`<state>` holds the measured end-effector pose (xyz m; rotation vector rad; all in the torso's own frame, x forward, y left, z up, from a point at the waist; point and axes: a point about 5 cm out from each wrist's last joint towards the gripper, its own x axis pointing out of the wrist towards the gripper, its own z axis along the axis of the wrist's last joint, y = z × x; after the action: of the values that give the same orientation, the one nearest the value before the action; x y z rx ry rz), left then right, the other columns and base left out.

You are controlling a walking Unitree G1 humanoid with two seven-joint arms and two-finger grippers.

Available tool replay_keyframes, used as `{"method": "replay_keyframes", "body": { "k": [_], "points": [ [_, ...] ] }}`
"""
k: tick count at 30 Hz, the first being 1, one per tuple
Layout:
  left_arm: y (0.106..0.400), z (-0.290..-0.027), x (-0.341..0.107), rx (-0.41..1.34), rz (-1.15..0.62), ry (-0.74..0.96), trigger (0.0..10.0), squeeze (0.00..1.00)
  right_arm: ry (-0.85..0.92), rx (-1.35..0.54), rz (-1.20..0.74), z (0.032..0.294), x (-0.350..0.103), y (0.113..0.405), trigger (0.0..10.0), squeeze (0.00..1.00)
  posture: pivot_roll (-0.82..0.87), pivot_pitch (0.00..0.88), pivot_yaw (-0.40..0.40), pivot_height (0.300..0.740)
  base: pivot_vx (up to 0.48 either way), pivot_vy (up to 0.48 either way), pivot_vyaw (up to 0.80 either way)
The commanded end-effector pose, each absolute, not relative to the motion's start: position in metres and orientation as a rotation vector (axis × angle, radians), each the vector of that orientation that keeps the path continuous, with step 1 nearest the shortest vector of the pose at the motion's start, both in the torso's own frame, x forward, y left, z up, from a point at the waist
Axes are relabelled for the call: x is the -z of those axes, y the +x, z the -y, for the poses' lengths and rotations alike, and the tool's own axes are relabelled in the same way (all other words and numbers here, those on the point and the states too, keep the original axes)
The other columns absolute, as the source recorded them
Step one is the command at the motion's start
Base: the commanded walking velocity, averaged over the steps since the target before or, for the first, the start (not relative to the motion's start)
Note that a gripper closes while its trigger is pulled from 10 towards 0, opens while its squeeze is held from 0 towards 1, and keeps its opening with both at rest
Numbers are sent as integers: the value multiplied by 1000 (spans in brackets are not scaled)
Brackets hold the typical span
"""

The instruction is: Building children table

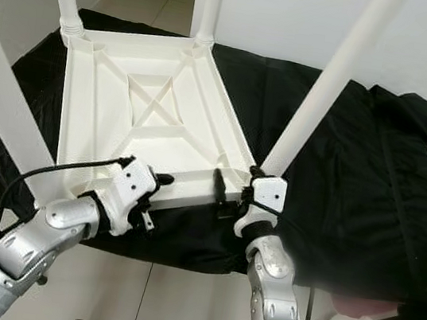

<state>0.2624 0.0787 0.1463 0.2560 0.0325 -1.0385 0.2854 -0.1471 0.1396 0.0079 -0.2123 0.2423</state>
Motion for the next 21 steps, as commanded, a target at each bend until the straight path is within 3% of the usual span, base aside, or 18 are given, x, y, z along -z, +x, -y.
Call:
{"method": "replay_keyframes", "body": {
  "k": [1,13,21],
  "points": [
    [257,-77,-142,1113,-54,272,10000,0,2,-194,207,160,-137,285,10000,0,-16,115,-66,740,0,0,0],
    [281,-107,-151,1011,-32,365,10000,0,15,-143,244,166,-144,291,10000,0,-18,115,-56,740,0,0,0],
    [297,-120,-161,953,-9,384,10000,0,66,32,255,176,-141,288,10000,0,-23,114,-41,740,0,0,0]
  ]
}}
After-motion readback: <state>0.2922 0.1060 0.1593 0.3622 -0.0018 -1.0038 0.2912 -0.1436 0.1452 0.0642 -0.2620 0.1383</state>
